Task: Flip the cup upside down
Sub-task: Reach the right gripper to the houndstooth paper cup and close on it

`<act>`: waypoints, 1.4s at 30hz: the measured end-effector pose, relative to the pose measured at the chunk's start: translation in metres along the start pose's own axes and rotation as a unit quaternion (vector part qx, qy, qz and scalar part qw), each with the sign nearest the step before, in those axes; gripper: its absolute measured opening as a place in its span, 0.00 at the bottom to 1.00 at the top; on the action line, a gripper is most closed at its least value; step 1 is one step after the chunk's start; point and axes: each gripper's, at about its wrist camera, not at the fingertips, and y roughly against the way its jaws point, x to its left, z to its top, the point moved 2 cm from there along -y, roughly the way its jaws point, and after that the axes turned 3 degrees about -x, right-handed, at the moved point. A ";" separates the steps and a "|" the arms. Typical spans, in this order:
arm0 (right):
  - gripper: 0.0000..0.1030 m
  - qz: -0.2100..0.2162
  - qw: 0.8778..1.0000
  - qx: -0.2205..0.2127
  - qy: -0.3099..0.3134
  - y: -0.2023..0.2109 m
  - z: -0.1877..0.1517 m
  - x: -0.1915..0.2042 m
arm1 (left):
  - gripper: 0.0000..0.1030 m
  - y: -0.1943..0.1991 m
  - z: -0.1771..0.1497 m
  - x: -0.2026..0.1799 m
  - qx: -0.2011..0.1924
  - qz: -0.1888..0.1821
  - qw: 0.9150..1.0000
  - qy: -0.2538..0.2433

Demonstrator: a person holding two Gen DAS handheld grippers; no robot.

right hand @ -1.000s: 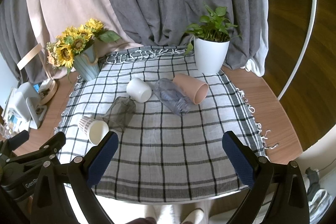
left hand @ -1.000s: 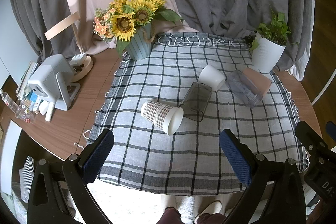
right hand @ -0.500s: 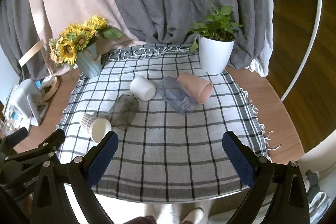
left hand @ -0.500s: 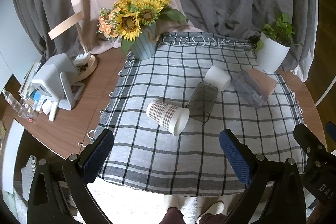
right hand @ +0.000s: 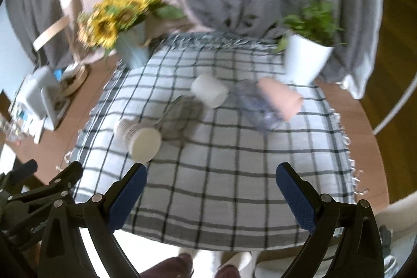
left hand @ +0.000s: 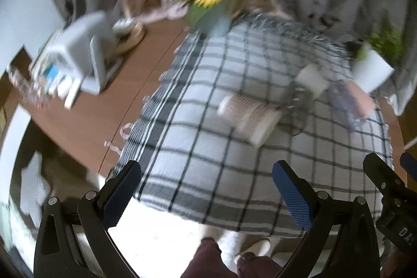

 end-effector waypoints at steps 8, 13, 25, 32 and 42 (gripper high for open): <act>0.97 0.067 0.992 0.078 0.076 -0.053 0.012 0.061 | 1.00 -0.035 -0.005 0.050 0.050 0.034 0.995 0.085; 0.97 0.090 0.977 0.125 0.147 -0.089 0.028 0.100 | 0.99 -0.057 -0.003 0.068 0.069 0.047 0.988 0.127; 0.95 0.093 0.937 0.198 0.273 -0.160 0.059 0.151 | 0.99 -0.098 0.012 0.069 0.097 0.063 0.984 0.138; 0.90 0.092 0.912 0.238 0.321 -0.194 0.056 0.167 | 0.99 -0.127 0.014 0.066 0.124 0.072 0.981 0.131; 0.77 0.068 0.889 0.292 0.345 -0.238 0.045 0.179 | 0.99 -0.154 0.016 0.066 0.142 0.080 0.978 0.128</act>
